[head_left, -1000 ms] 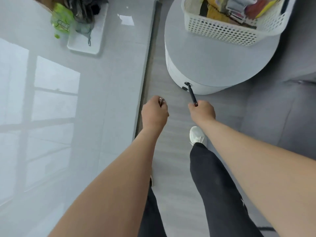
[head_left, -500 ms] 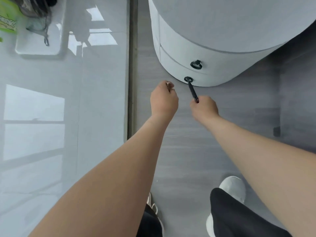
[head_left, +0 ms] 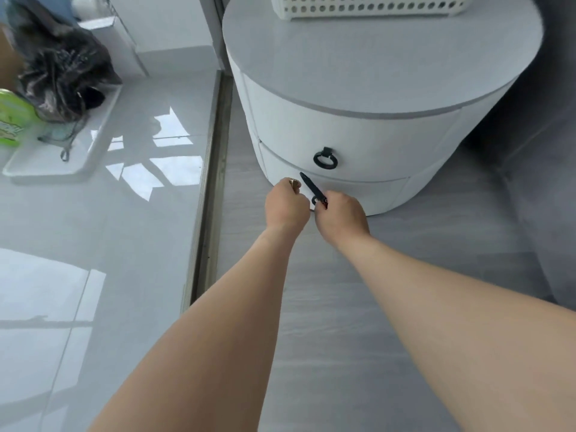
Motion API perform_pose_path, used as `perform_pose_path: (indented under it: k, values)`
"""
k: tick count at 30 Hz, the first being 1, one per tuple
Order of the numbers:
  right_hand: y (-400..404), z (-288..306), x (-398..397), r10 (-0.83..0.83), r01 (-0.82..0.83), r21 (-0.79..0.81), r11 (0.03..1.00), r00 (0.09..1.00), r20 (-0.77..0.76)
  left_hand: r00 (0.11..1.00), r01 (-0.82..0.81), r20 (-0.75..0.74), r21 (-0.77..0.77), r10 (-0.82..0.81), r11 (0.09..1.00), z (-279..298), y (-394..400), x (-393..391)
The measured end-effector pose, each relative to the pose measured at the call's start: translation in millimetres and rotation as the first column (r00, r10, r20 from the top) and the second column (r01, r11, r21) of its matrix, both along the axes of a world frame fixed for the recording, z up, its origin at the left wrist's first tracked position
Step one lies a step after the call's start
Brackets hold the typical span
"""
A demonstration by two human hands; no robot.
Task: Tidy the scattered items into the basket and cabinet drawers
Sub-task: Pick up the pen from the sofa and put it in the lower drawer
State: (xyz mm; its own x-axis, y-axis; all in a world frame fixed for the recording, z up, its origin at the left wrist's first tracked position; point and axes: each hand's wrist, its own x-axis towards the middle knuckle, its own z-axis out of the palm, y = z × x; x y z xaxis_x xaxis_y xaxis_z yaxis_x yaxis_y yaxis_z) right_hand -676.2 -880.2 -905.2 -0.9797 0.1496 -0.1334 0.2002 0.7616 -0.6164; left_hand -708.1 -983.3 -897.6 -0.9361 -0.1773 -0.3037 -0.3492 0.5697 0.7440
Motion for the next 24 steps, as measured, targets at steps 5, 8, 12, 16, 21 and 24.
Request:
perform_pose_path:
  k: [5,8,12,16,21,24]
  values:
    - [8,8,5,0.025,-0.023,-0.029,0.999,0.996,0.081,0.994,-0.034,0.112,0.160,0.016,0.987,-2,6,13]
    - [14,-1,-2,0.055,-0.047,-0.057,0.997,0.988,0.147,0.993,-0.047,0.114,0.244,0.019,0.969,-11,6,6]
    - [14,0,-9,0.061,-0.039,-0.124,0.992,0.981,0.186,0.992,-0.043,0.129,0.257,0.010,0.965,-9,12,-8]
    - [12,2,-9,0.076,-0.041,-0.175,0.984,0.977,0.198,0.985,-0.036,0.171,0.305,-0.018,0.952,-12,18,-8]
    - [26,-6,-2,-0.019,0.029,-0.085,0.996,0.994,0.111,0.979,-0.067,0.202,0.387,-0.014,0.920,-27,16,-3]
    - [32,-12,6,-0.120,0.124,-0.075,0.989,0.991,0.057,0.969,-0.088,0.245,0.417,-0.019,0.904,-32,16,-1]
